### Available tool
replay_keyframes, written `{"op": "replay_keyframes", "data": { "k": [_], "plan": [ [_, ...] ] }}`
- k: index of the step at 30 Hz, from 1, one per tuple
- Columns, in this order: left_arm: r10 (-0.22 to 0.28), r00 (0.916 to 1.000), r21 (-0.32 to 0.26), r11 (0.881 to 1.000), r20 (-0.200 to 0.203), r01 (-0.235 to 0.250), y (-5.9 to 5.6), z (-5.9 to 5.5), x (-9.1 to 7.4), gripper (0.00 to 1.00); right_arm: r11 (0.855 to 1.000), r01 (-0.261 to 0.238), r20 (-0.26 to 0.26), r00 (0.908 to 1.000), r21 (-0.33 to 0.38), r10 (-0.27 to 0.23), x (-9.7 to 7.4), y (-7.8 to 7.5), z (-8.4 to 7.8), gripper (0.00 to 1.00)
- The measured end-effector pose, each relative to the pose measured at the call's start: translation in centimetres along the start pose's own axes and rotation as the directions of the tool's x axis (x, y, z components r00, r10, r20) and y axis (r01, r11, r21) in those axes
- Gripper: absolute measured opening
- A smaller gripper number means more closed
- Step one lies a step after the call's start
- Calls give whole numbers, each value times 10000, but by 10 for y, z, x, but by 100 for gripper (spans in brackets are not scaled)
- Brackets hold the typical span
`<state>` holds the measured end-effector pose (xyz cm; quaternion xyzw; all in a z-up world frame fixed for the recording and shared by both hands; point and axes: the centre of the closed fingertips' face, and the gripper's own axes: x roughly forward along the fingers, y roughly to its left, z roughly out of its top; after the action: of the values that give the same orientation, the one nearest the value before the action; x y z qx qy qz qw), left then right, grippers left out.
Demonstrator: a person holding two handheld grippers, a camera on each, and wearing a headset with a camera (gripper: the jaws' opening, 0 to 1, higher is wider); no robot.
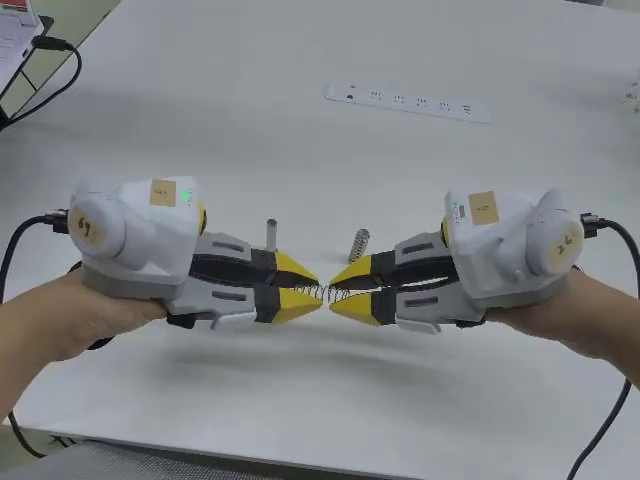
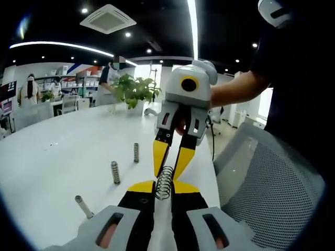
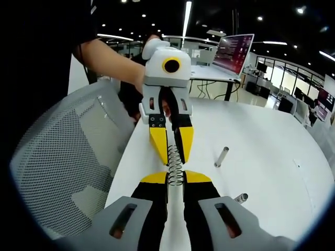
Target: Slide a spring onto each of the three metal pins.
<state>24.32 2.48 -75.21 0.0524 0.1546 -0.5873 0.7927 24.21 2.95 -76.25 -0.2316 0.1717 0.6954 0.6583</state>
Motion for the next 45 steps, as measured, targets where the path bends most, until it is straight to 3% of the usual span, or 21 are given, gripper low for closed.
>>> {"op": "replay_keyframes", "data": {
  "k": [4, 5, 10, 38, 45],
  "plan": [
    [-14, 10000, -24, 10000, -34, 14, 0, 0, -1, 2, 9999, 40, 35, 10000, 153, -40, 0, 0, 1, 8],
    [-109, 9999, -101, 9999, 4, 109, -2, 1, 0, 2, 9996, 255, -107, 9996, 108, -254, -1, -4, -2, 8],
    [-117, 9999, -59, 9999, -29, 117, -2, 0, 1, 2, 9999, 34, -43, 10000, 110, -34, 0, 0, -2, 8],
    [-209, 9997, -200, 9996, -106, 207, -5, 1, 1, 2, 9989, 42, 103, 9999, 460, -47, -2, 3, -2, 10],
    [-222, 9997, -203, 9996, -129, 219, -5, 1, 0, 2, 9994, 28, -74, 10000, 357, -26, -2, 4, -5, 9]
  ]
}}
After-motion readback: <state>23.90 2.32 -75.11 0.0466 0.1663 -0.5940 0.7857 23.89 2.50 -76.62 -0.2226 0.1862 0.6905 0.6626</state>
